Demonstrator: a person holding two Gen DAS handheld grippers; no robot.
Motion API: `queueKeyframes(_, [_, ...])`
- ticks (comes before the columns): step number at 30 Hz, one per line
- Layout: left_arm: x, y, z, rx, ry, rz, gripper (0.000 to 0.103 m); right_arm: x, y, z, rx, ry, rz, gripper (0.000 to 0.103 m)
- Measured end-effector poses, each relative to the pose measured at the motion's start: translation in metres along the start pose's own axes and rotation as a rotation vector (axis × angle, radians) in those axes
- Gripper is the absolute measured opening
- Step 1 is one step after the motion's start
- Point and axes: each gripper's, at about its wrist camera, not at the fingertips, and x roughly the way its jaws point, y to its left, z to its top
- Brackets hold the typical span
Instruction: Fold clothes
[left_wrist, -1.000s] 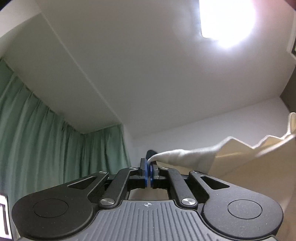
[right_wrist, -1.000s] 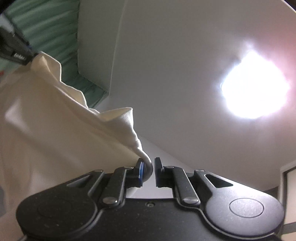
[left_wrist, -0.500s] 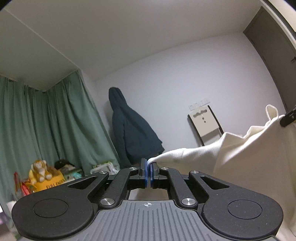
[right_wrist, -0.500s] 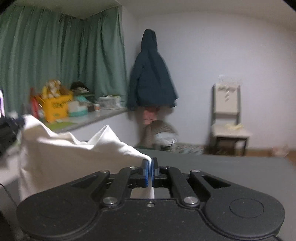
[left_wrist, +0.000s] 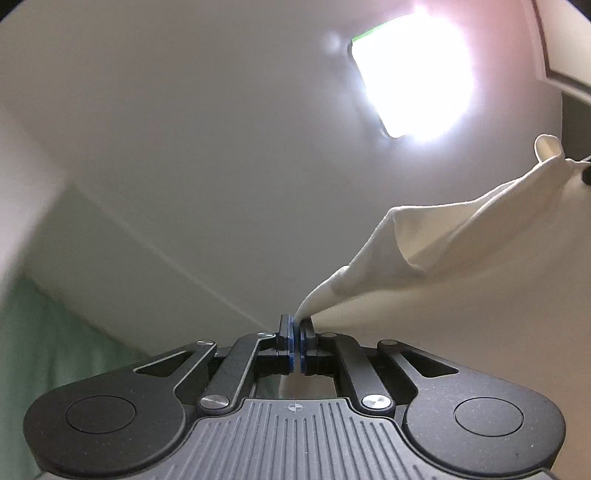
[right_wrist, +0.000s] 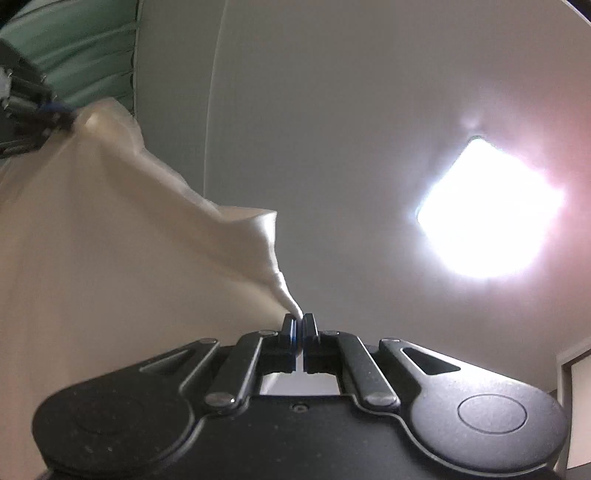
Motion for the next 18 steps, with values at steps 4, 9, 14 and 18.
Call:
queueKeyframes(4, [0.014,0.002,0.009,0.009,0.016,0.013,0.003,-0.005,0.008,0.002,-0.013,0.004,0.042,0.003])
queueKeyframes(9, [0.017,-0.015,0.015,-0.014,0.001,-0.052,0.002,0.012,-0.009,-0.021,-0.029,0.101,-0.08,0.003])
queueKeyframes(14, [0.021,-0.044,0.0,0.04,0.023,-0.078,0.003,0.009,-0.018,-0.026,-0.04,0.109,-0.108,0.003])
queueKeyframes(18, [0.034,-0.023,-0.014,-0.043,0.096,-0.036,0.003,-0.009,0.001,-0.019,-0.127,0.029,-0.1,0.003])
